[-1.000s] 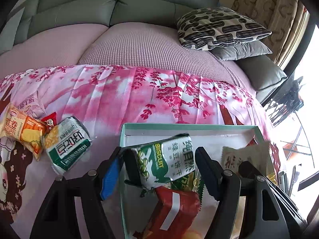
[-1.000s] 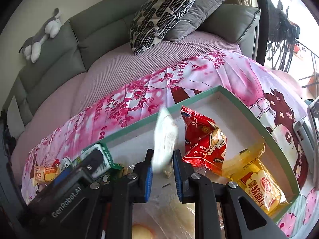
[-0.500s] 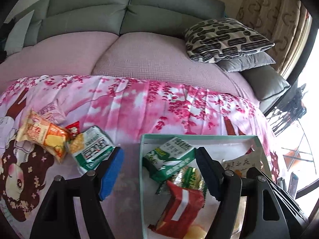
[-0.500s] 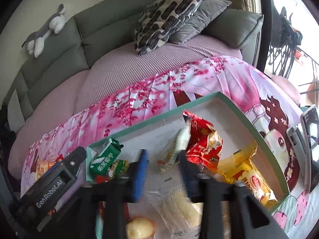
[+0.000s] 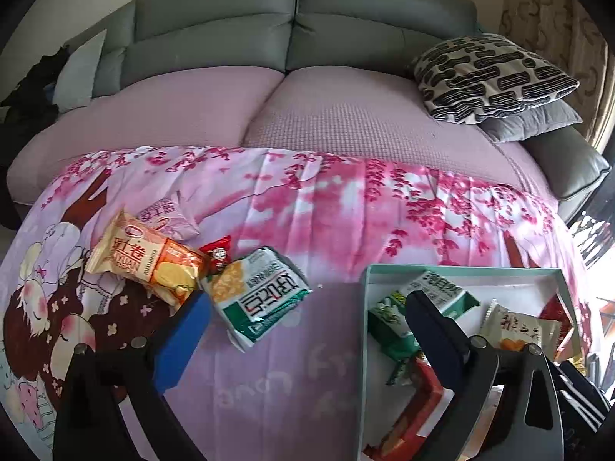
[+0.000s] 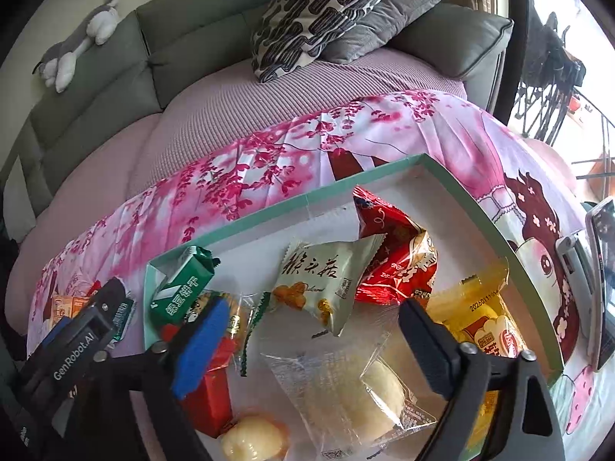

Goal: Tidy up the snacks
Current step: 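Move both tools back over the snack pile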

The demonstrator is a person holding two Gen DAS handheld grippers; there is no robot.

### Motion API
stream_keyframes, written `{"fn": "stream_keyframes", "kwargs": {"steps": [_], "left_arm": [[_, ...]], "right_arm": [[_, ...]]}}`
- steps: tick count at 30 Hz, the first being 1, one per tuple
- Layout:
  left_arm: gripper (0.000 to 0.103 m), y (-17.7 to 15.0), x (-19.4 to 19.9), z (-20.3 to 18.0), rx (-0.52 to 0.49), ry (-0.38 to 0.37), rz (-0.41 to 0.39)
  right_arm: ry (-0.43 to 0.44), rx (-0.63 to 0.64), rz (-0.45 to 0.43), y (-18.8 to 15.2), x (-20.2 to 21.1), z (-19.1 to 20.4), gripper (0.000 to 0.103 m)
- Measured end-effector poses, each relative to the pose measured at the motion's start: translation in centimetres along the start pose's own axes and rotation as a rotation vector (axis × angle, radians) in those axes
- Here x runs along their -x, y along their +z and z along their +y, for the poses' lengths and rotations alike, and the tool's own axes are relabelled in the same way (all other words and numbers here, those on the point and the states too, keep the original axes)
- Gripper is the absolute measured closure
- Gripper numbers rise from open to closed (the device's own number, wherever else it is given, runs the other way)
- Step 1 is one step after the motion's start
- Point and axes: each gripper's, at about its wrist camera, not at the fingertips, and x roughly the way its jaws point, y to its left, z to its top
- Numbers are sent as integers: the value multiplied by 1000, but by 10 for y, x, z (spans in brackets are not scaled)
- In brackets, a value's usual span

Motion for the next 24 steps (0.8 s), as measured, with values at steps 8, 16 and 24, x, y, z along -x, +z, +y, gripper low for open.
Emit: {"fn": "stream_keyframes", "kwargs": {"steps": [8,16,24], "left_arm": [[2,-5,-13,5,0,99,6],[2,-3,-7,8,23,62,-4],[2,4,17,16,8,43,-51]], "right_arm": [[-8,-31,-16,1,-1,-7,0],[-5,-34,-39,2,6,-7,0],[-7,-54,-98,3,31,1,0]]}}
